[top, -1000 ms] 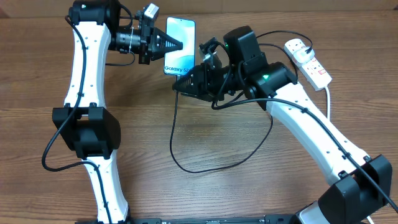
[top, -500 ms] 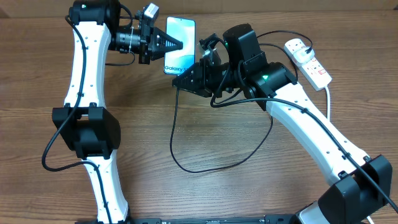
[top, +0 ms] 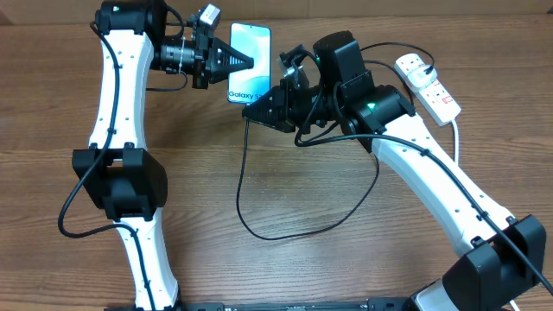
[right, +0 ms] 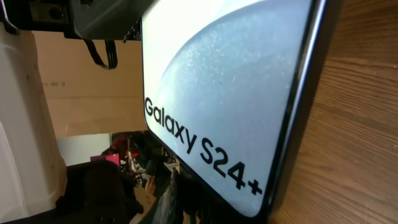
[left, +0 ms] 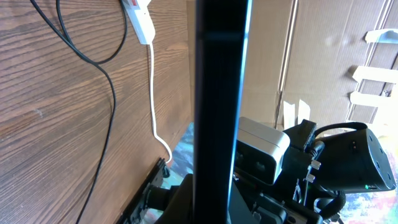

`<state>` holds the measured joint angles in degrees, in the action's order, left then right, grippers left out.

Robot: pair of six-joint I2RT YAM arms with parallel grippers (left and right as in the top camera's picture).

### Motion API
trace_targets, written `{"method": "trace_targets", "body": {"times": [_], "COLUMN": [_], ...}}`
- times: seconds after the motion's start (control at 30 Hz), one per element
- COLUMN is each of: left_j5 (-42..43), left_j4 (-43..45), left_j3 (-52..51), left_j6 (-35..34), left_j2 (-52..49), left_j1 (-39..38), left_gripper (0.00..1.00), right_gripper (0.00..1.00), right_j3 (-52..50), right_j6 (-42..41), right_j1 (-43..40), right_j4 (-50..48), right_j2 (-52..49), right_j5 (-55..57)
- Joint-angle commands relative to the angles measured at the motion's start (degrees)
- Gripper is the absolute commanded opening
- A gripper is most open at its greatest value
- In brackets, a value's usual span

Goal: Plug charger to phone and switch on socket
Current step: 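Open the right gripper and pull it back from the plugged cable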

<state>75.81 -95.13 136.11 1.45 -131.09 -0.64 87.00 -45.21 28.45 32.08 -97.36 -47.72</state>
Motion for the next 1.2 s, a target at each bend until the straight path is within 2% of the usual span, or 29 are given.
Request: {"method": "trace_targets", "body": {"times": [0.0, 0.87, 0.9, 0.93, 1.0, 1.07, 1.1, 1.17], "left_j5": [3.1, 2.7, 2.6, 2.6, 2.6, 2.2, 1.9, 1.7], "left_j4": [-0.5, -1.7, -1.7, -1.7, -1.7, -1.0, -0.7, 0.2], "left_j3": [0.4, 0.4, 0.4, 0.4, 0.4, 0.4, 0.4, 0.4], "left_j6": [-0.1, 1.2, 1.2, 1.2, 1.2, 1.3, 1.3, 1.1], "left_j2": [0.2, 0.2, 0.2, 0.2, 0.2, 0.2, 0.2, 0.2], "left_j1": [-0.3, -1.4, -1.4, -1.4, -1.4, -1.2, -1.1, -0.7], "left_gripper": [0.04, 0.04, 0.04, 0.04, 0.04, 0.04, 0.04, 0.04], "right_gripper": [0.05, 0.04, 0.08, 0.20, 0.36, 0.66, 0.77, 0.86], "right_j3": [0.9, 0.9, 0.9, 0.9, 0.9, 0.9, 0.9, 0.9], "right_j6": [0.2, 0.3, 0.3, 0.3, 0.4, 0.5, 0.5, 0.5], "right_j1": [-0.8, -3.5, -3.5, -3.5, -3.5, -3.5, -3.5, -3.5], "right_j4": [-0.8, -3.5, -3.5, -3.3, -3.3, -3.1, -2.9, -2.1], "right_j2": [-0.5, -0.7, -0.7, -0.7, -0.7, -0.7, -0.7, -0.7], "right_j5": [1.6, 1.8, 1.8, 1.8, 1.6, 1.4, 1.2, 1.0]}}
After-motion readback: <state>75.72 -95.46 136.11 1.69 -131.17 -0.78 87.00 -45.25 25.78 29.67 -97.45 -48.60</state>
